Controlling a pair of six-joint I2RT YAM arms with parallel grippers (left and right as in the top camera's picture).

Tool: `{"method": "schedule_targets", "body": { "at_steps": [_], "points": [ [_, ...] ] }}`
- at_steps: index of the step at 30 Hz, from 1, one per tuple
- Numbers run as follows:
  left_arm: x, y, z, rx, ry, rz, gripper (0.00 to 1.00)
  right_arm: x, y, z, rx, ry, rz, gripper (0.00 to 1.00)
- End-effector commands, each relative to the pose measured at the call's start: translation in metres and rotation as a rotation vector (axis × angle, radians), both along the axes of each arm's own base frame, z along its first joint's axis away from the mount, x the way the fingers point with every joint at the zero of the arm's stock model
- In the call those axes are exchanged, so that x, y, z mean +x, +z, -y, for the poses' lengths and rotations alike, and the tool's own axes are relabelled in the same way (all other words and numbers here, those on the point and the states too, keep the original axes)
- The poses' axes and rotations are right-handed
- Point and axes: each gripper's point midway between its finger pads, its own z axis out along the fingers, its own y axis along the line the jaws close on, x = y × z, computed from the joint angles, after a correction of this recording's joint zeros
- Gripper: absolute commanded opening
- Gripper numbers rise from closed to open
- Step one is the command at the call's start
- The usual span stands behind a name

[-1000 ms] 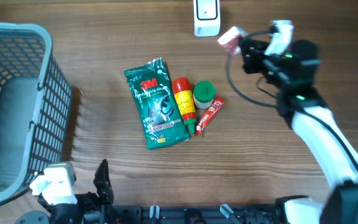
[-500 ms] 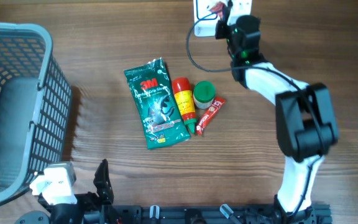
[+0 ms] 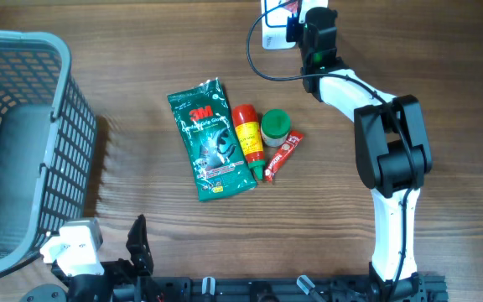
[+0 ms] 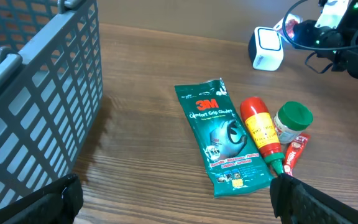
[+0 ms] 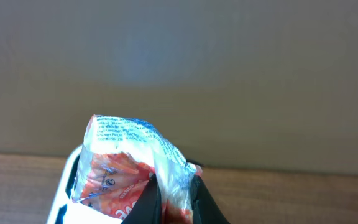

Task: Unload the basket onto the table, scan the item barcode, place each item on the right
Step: 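Hold red-white box in front of scanner, then carry red-white box to right table edge and set it down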

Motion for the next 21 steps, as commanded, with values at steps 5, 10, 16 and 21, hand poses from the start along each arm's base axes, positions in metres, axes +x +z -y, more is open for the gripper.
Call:
{"method": "schedule_targets", "body": {
  "at_steps": [5, 10, 16, 21],
  "points": [
    [-0.001, 0.002, 0.002, -0.016, 0.0, 0.011, 1.0, -0.023, 0.101, 0.025, -0.014, -0.05, 0.013, 0.04],
    [-0.001, 0.002, 0.002, -0.016, 0.0, 0.011, 1.0, -0.053, 0.124, 0.112, -0.07, -0.239, -0.114, 0.04],
    [-0.001, 0.002, 0.002, -0.016, 0.0, 0.011, 1.0, -0.123, 0.076, 0.282, -0.121, -0.581, -0.447, 0.04],
    [-0.001, 0.002, 0.002, -0.016, 0.0, 0.011, 1.0, -0.181, 0.033, 0.4, 0.065, -0.776, -0.578, 0.04]
  ]
}}
